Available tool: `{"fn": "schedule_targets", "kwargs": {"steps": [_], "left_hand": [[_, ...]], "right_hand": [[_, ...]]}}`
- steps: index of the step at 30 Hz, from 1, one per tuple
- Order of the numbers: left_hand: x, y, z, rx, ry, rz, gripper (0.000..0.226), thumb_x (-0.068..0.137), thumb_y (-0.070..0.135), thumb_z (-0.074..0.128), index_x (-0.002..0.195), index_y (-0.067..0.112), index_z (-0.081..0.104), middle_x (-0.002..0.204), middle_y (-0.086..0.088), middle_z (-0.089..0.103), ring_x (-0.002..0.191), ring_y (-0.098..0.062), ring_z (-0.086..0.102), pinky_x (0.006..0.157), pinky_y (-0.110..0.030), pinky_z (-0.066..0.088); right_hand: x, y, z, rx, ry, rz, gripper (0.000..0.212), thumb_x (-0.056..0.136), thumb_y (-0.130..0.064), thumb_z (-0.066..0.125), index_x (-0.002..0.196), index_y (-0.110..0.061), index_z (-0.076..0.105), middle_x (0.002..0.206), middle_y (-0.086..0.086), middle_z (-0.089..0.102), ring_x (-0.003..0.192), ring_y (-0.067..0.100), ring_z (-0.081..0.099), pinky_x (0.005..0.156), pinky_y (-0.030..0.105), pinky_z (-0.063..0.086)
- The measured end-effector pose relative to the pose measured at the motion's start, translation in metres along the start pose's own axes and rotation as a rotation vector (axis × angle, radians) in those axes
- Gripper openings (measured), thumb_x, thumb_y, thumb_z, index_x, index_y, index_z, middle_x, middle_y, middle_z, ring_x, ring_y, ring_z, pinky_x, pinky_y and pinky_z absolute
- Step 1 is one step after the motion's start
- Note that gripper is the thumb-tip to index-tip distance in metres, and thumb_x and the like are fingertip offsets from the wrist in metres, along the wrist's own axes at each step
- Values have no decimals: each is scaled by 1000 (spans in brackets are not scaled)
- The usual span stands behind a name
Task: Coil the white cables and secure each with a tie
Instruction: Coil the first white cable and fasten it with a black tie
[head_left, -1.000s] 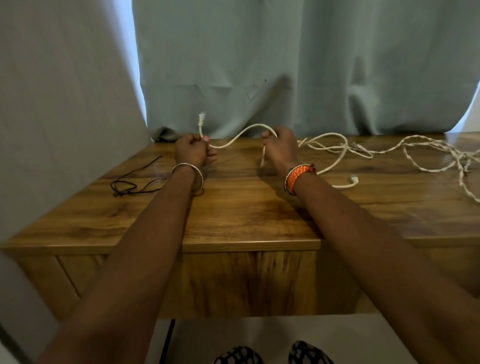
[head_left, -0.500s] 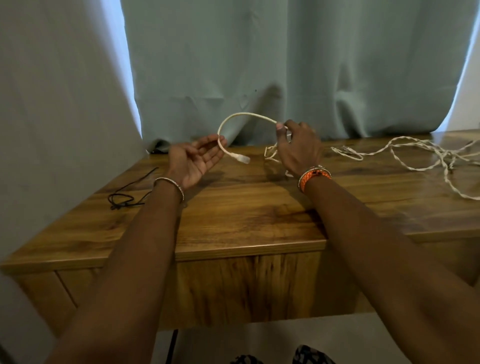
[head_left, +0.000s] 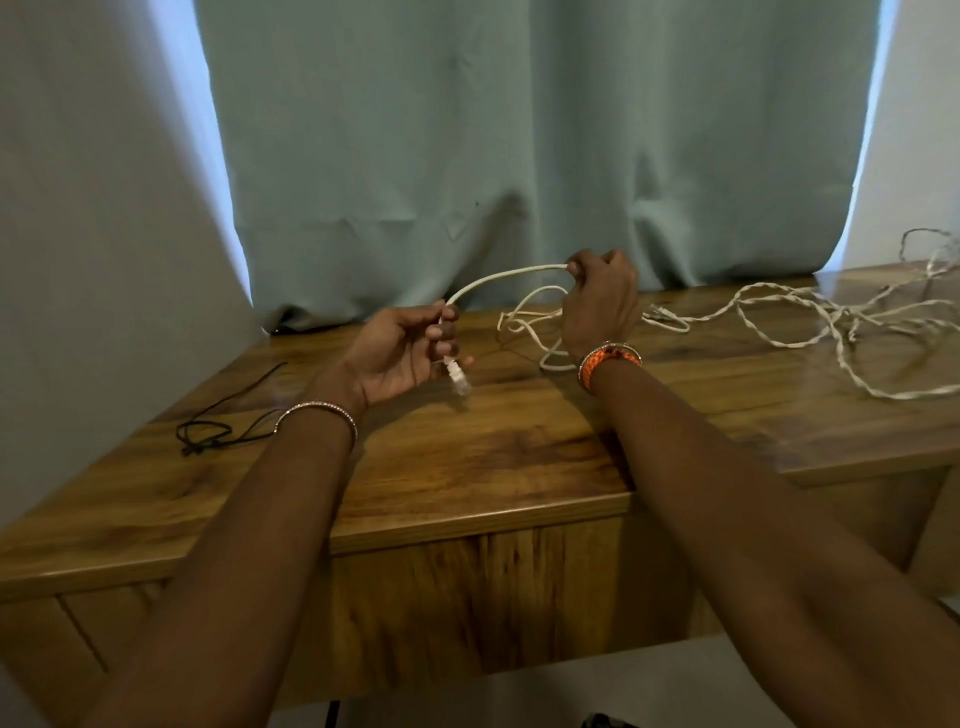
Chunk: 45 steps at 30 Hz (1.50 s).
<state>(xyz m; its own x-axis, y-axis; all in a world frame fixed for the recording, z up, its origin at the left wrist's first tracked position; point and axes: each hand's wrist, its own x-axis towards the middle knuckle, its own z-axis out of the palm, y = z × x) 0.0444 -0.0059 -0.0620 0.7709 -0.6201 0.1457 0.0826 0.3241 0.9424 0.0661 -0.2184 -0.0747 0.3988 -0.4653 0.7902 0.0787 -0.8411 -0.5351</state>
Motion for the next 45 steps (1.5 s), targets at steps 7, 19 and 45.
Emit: {"fn": "schedule_targets", "kwargs": {"steps": [7, 19, 45], "left_hand": [[24, 9, 15, 68, 101, 241, 27, 98, 20, 34, 106, 17, 60, 49, 8, 46, 32, -3, 29, 32, -8, 20], [79, -11, 11, 247, 340, 290, 31, 99, 19, 42, 78, 4, 59, 41, 8, 47, 32, -2, 35, 34, -12, 32], [16, 9, 37, 325, -266, -263, 33, 88, 37, 34, 67, 14, 45, 32, 8, 31, 34, -6, 2, 33, -16, 5]], "right_hand": [[-3, -18, -2, -85, -321, -230, 13, 88, -17, 56, 98, -16, 66, 103, 11, 65, 95, 34, 61, 73, 36, 43], [-28, -38, -39, -167, -680, -908, 37, 77, -38, 58, 51, -23, 35, 51, -9, 31, 48, 10, 31, 57, 28, 28], [2, -8, -22, -281, 117, -695, 25, 70, 3, 47, 84, -13, 59, 77, 8, 59, 72, 29, 56, 56, 31, 36]]}}
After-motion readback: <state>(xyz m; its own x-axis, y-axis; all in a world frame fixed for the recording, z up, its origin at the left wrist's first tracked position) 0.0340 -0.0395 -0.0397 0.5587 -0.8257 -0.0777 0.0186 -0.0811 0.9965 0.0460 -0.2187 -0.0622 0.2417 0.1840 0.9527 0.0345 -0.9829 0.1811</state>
